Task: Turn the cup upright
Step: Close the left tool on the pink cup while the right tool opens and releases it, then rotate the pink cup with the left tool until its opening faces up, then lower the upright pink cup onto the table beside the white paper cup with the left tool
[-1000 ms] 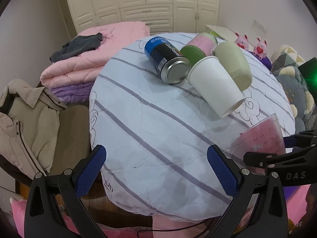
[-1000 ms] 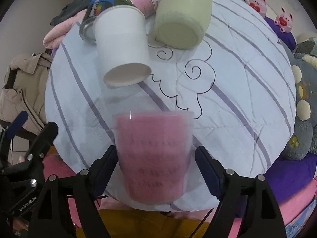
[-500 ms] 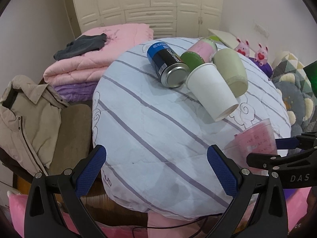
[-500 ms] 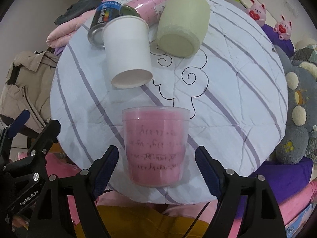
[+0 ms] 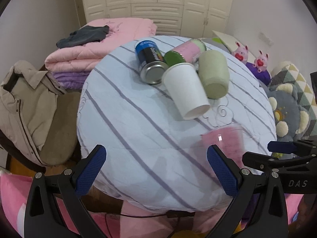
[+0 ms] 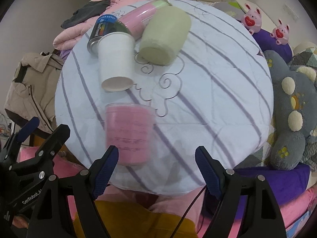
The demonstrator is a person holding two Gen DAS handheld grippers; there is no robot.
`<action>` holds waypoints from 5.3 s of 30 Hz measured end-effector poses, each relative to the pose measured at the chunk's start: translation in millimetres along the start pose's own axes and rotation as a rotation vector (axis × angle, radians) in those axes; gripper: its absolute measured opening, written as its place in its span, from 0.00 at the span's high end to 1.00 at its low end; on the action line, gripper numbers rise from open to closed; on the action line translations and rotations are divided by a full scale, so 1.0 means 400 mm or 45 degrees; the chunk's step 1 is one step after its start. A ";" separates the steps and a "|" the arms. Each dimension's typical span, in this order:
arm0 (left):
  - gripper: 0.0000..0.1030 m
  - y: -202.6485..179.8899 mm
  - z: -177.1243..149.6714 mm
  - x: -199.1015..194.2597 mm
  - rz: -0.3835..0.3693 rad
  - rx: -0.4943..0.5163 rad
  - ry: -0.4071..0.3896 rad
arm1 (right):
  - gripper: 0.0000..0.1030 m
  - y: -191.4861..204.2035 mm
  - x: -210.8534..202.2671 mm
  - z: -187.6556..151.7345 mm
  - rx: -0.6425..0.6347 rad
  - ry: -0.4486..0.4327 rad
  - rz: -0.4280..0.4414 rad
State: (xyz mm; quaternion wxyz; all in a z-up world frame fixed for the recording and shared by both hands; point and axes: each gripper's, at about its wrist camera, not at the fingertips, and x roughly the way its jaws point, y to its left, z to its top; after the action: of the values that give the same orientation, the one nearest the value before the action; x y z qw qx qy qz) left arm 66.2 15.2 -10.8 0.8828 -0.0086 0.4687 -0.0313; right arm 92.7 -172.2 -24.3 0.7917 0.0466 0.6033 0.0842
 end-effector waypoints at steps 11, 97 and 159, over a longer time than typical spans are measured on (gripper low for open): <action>0.00 -0.140 0.009 0.010 -0.005 -0.025 0.061 | 0.22 -0.128 -0.009 0.028 -0.015 0.000 0.038; 0.12 -0.272 0.061 0.117 0.069 0.068 0.048 | 0.22 -0.284 0.084 0.058 0.030 0.121 0.061; 0.12 -0.058 -0.074 -0.069 0.011 0.066 -0.630 | 0.21 -0.015 -0.061 -0.170 -0.083 -0.869 0.013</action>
State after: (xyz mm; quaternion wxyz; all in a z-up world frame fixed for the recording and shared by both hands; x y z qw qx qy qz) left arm 25.3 -5.6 -3.7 0.9707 0.0085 0.2372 -0.0366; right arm 21.4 -184.6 -20.6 0.9486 0.0498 0.3002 0.0868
